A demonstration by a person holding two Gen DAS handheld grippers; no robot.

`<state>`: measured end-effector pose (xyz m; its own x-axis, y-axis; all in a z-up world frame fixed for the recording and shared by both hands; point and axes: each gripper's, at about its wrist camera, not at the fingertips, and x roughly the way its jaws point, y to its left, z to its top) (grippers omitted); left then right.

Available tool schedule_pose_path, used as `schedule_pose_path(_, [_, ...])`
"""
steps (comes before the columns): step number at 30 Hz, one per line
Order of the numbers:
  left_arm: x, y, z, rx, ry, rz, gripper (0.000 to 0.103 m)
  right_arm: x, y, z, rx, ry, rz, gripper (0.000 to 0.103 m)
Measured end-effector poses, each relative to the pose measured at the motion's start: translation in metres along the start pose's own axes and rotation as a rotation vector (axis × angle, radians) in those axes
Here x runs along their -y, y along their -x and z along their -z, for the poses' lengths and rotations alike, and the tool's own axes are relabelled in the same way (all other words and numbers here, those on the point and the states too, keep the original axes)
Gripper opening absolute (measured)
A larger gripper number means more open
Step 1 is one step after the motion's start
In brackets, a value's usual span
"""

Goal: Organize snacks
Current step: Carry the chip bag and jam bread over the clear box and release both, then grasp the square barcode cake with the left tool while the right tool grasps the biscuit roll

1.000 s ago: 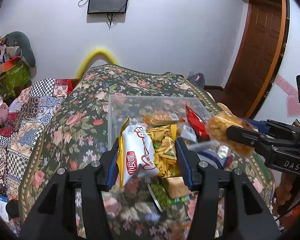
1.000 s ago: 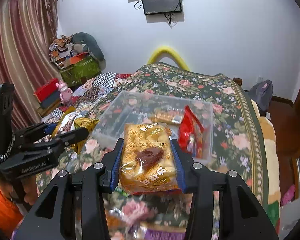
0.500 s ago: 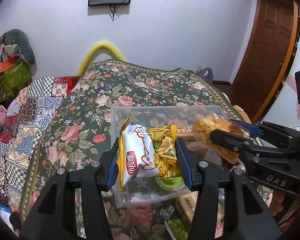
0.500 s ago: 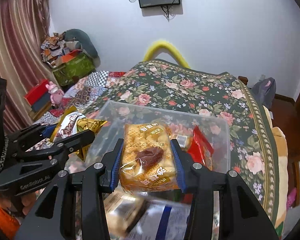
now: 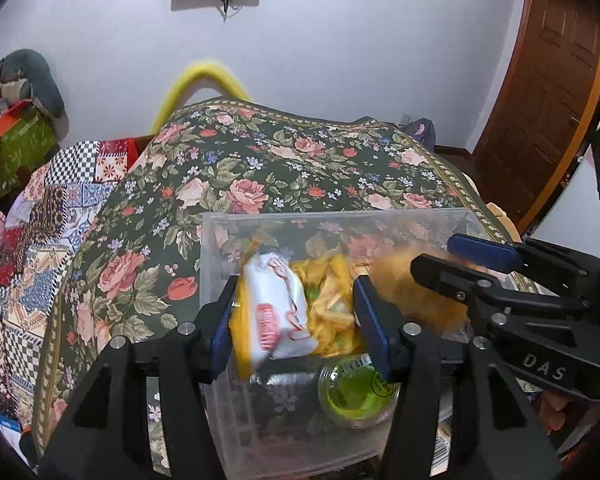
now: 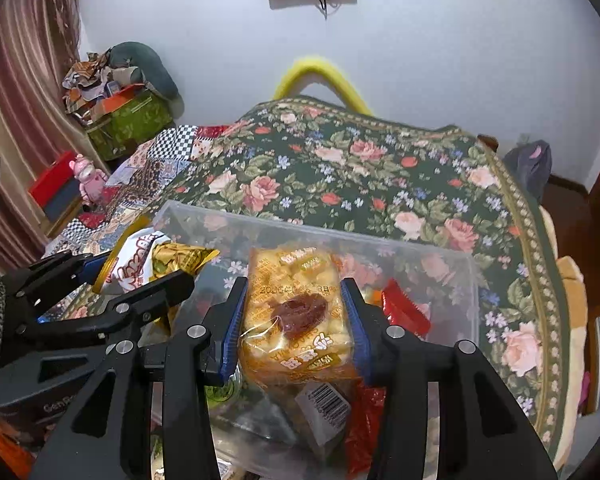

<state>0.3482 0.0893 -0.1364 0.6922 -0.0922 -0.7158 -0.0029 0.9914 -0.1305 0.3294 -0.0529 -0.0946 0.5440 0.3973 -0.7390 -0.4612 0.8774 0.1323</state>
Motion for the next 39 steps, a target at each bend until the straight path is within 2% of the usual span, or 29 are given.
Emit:
schedule_pose_path(2, [-0.002,0.002,0.003,0.005,0.009,0.004,0.061,0.0,0.004,0.001,0.003,0.007,-0.004,0.044])
schedule_pose_path(12, [0.008,0.044,0.021,0.03,-0.036,-0.018,0.066,0.009,0.05,0.019,0.05,0.03,0.007,0.046])
schedule_pose_path(18, [0.014,0.068,0.05,0.003,-0.074,-0.017,0.07,0.037,0.08,0.049,0.037,0.023,0.087,0.049])
schedule_pose_path(22, [0.018,0.075,0.07,-0.024,-0.091,-0.016,0.071,0.057,0.088,0.071,-0.004,0.009,0.134,0.05])
schedule_pose_path(27, [0.024,0.079,0.09,-0.053,-0.079,0.0,0.073,0.079,0.082,0.099,-0.069,-0.025,0.172,0.057])
schedule_pose_path(30, [0.027,0.075,0.094,-0.069,-0.074,0.006,0.075,0.093,0.071,0.11,-0.114,-0.089,0.147,0.057])
schedule_pose_path(32, [0.031,0.071,0.094,-0.081,-0.072,-0.004,0.08,0.1,0.063,0.112,-0.12,-0.128,0.138,0.057])
schedule_pose_path(35, [0.035,0.065,0.092,-0.093,-0.055,-0.01,0.08,0.105,0.049,0.113,-0.135,-0.18,0.134,0.058])
schedule_pose_path(39, [0.044,0.058,0.089,-0.11,-0.043,0.017,0.082,0.098,0.036,0.112,-0.141,-0.214,0.088,0.065])
